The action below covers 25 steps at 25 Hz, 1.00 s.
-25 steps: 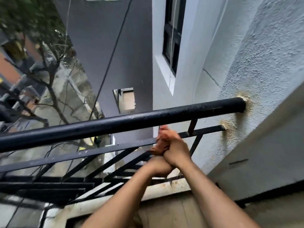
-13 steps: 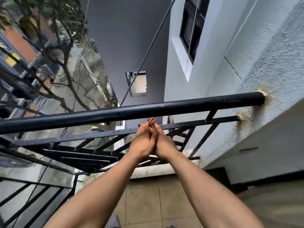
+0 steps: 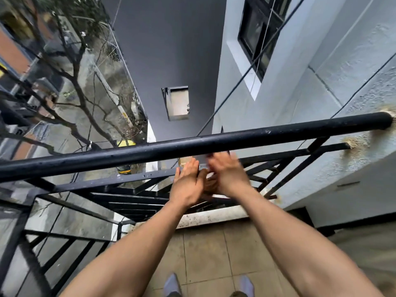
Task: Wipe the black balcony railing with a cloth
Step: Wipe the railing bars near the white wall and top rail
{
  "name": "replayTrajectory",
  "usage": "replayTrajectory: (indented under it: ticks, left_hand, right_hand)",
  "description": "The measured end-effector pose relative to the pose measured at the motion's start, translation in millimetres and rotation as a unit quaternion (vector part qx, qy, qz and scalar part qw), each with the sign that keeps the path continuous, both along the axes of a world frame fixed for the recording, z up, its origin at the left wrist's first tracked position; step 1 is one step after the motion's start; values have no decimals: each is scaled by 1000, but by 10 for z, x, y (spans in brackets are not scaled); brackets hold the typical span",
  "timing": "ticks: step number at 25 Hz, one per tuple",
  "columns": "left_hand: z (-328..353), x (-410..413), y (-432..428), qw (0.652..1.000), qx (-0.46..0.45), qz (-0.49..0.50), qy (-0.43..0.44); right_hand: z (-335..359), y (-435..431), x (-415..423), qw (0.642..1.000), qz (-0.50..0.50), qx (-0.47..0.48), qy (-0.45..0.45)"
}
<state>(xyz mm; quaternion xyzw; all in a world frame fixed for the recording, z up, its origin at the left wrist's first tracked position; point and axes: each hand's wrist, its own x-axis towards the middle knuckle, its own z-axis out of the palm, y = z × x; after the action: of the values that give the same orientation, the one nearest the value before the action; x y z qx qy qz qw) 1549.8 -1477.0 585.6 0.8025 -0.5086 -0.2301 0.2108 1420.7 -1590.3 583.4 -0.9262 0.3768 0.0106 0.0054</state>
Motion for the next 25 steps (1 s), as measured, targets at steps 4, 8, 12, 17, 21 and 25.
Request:
replayTrajectory:
  ticks: [4,8,12,17,21,25]
  left_hand:
    - [-27,350,280,999,-30,17,21]
    - [50,924,596,957,-98,218,166]
    - [0,1628,1142,976,-15,204,70]
    - [-100,2018,1562,956,-21,293,16]
    - [162,2428,2033,899,-59,431,47]
    - [481,2433,2343,826,-132,548,-7]
  right_hand:
    - [-3,394,169,947,-312,14,-77]
    - [-55,1470,1538,966,0,242,-94]
    - [69,1188,1394,990,88,81,-70]
    - [-127,1619,1806,985,-151,8,-79]
    - [-55,2403,2949,992,83,49,-76]
    - [-87,2812,3825,970,147,177,-84]
